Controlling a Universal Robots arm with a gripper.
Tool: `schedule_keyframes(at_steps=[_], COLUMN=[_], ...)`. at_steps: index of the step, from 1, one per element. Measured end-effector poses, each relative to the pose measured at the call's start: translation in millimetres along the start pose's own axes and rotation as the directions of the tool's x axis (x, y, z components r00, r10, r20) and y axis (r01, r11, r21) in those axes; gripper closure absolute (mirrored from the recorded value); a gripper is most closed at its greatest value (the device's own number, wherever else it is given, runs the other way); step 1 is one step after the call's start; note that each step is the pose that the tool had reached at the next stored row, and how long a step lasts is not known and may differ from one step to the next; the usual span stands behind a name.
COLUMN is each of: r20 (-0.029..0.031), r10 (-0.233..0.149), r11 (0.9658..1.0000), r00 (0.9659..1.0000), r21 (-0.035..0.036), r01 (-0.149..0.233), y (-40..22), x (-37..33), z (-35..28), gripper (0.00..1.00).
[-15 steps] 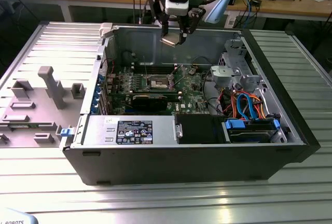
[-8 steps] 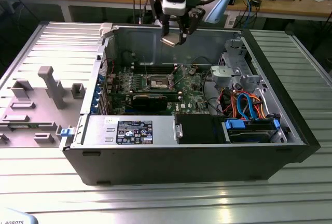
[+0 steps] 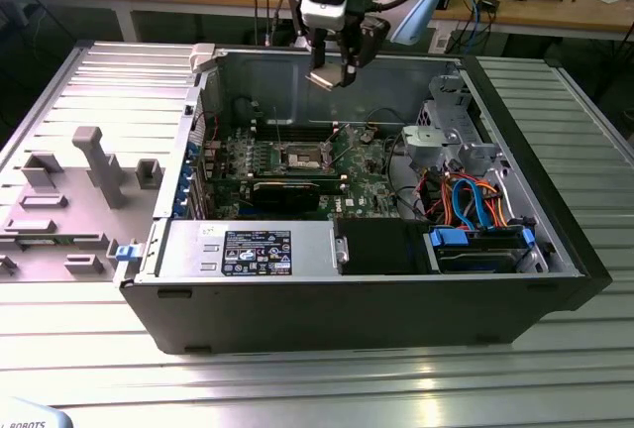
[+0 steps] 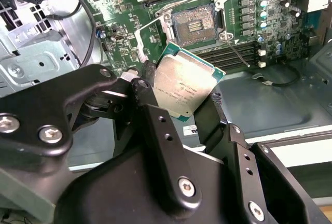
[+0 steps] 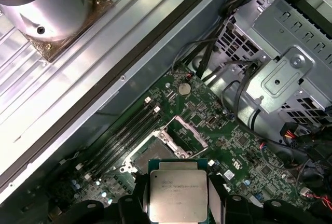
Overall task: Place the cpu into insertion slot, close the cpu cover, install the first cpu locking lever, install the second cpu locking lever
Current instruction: 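Place the cpu into insertion slot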
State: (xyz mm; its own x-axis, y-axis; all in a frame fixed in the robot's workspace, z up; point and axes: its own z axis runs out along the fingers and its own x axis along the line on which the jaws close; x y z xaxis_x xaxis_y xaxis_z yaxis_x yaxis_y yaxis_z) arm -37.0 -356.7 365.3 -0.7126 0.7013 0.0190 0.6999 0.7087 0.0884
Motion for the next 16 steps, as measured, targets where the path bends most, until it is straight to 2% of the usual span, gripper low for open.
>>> schedule_keyframes(at_steps=[8,11,16], r20=[0.0,0.0033,0.0077], r10=[0.001,0.029,0.079], r11=[1.0,0.9996,0.9969], r00=[1.0,0.9996,0.9969], r21=[-0.0002,-0.0001,-0.0011], r01=[-0.001,-0.029,-0.079], y=[-0.1,-0.2,-0.2], x=[0.1,0.1,0.1], z=[0.1,0.4,0.6], gripper=[0.45,0.45,0.45])
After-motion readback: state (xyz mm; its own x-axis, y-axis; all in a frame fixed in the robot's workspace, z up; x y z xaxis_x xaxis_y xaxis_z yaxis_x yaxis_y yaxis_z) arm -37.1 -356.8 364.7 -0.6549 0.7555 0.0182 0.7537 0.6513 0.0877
